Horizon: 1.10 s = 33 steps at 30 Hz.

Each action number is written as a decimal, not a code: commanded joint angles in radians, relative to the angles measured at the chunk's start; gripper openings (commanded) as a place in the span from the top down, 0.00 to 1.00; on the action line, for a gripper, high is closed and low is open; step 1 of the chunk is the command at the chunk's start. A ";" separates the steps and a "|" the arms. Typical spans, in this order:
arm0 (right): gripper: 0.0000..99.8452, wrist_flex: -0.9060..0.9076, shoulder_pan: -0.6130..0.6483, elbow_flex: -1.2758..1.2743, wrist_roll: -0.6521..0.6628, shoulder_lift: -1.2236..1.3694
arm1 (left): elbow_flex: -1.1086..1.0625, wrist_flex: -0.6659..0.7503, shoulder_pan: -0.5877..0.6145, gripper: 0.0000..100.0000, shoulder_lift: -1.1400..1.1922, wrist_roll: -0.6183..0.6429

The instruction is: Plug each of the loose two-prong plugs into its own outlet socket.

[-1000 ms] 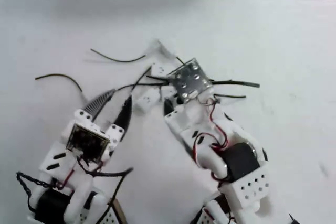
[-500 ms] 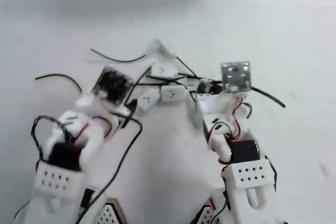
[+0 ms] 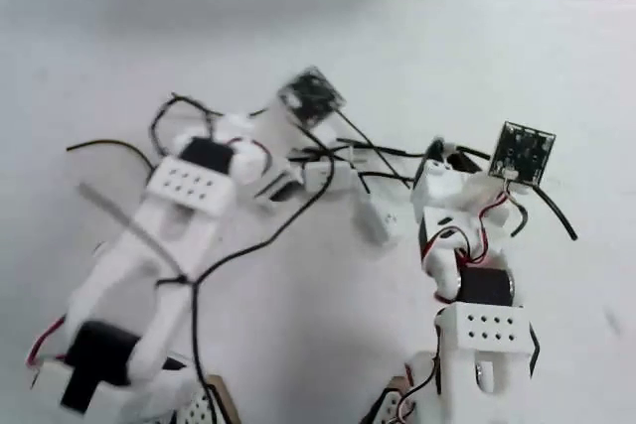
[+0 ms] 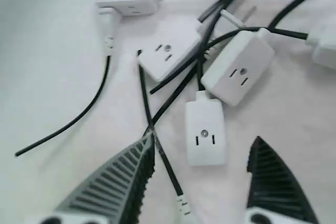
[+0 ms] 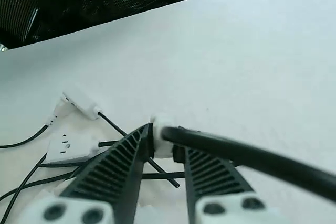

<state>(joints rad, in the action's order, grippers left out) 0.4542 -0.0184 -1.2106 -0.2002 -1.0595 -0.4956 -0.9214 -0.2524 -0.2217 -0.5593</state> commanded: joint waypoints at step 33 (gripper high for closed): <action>0.98 -0.019 -0.013 0.005 0.000 -0.008 | 0.569 -0.377 -0.125 0.98 0.390 -0.123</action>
<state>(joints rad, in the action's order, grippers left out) 0.4542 -0.0245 -1.2106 -0.2018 -1.0595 0.1243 -1.2190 -0.3644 0.3690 -0.6820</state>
